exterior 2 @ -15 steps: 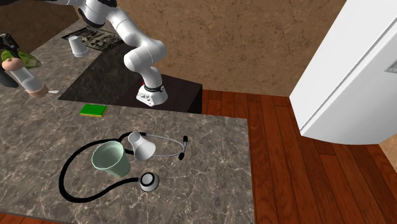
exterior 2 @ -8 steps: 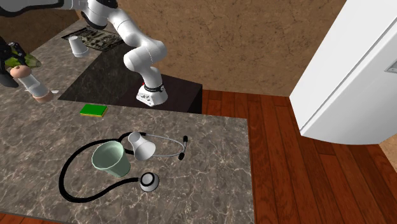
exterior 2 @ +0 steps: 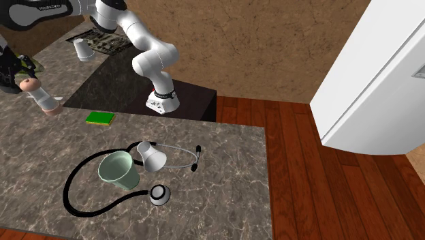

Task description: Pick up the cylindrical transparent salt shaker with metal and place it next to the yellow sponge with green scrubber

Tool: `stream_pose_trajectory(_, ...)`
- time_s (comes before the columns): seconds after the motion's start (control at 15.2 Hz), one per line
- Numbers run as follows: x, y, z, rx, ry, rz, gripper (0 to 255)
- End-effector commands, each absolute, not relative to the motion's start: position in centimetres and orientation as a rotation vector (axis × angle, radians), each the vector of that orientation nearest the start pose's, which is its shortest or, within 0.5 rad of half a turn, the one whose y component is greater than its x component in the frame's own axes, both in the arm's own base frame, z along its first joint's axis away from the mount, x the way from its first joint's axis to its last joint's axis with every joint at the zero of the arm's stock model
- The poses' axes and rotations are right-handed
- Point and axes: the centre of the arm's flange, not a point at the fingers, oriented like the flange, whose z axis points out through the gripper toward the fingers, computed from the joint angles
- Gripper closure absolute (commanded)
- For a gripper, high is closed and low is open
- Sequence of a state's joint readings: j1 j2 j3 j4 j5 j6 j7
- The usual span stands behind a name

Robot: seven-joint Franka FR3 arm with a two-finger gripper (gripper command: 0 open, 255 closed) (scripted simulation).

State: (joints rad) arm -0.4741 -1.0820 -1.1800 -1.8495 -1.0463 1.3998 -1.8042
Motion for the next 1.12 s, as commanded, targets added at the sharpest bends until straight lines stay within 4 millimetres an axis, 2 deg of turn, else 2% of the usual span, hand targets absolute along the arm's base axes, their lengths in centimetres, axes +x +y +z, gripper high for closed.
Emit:
stream_pose_trajectory(0.0, -36.3, -40.3, 51.2, -3.143, -0.291, 0.103, 255)
stream_pose_trajectory(1.06, -36.3, -40.3, 42.7, -3.143, -0.291, 0.103, 255)
